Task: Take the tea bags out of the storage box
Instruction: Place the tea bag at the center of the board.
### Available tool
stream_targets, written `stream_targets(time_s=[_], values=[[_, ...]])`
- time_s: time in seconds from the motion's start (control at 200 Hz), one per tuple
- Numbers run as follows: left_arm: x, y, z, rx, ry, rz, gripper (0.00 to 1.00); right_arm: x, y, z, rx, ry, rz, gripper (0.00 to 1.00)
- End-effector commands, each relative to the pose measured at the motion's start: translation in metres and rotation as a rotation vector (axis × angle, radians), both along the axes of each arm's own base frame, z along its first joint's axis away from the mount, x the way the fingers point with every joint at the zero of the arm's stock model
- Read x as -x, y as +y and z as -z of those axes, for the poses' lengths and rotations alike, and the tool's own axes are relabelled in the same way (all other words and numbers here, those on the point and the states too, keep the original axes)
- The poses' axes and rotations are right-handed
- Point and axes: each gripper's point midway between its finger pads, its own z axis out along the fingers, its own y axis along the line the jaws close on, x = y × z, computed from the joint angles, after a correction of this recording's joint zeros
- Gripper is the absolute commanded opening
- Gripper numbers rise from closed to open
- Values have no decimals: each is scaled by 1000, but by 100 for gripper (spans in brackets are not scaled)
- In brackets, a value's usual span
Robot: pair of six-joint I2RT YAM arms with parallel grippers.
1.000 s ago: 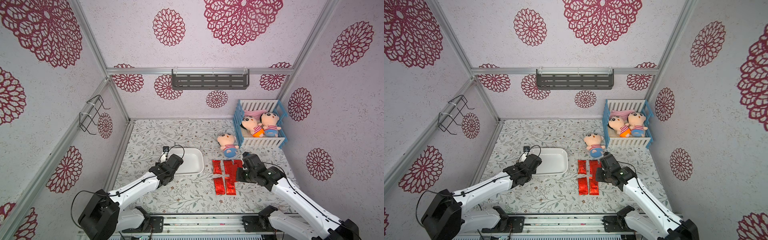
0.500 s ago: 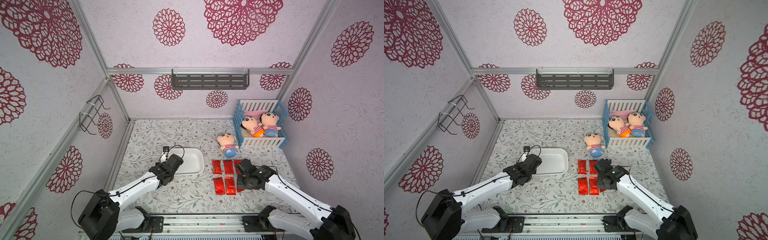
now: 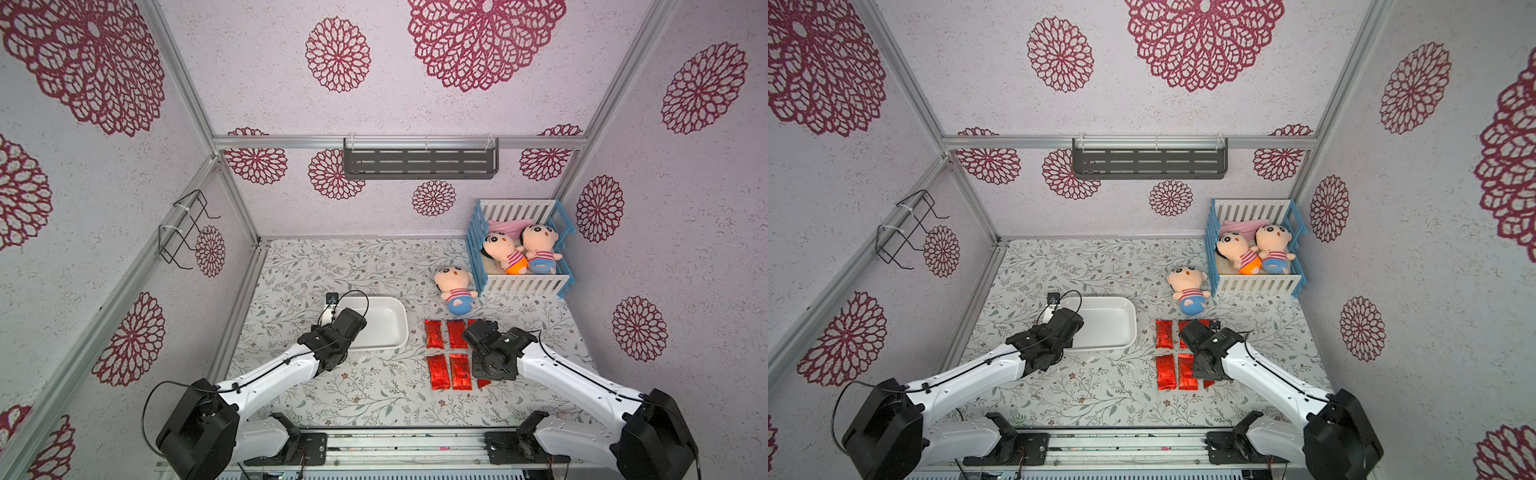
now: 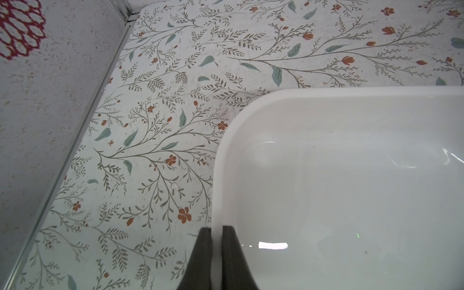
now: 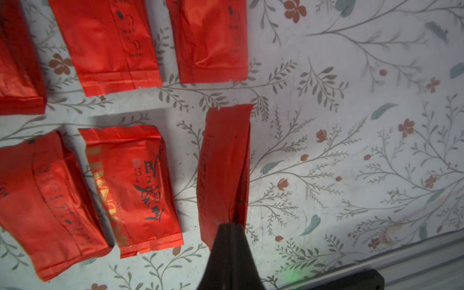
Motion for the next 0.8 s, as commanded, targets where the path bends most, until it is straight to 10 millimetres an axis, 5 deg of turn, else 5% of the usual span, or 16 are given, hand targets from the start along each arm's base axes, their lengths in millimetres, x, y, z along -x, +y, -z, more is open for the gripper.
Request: stream_targets(time_s=[0.0,0.45,0.796], values=[[0,-6,-1,-19,5,29,0,-6,-5,-2,43,-25,43,0],[1,-6,-2,-15,1,31,0,-10,-11,26,183,32,85,0],[0,-6,-1,-19,7,32,0,-14,-26,24,291,17,134,0]])
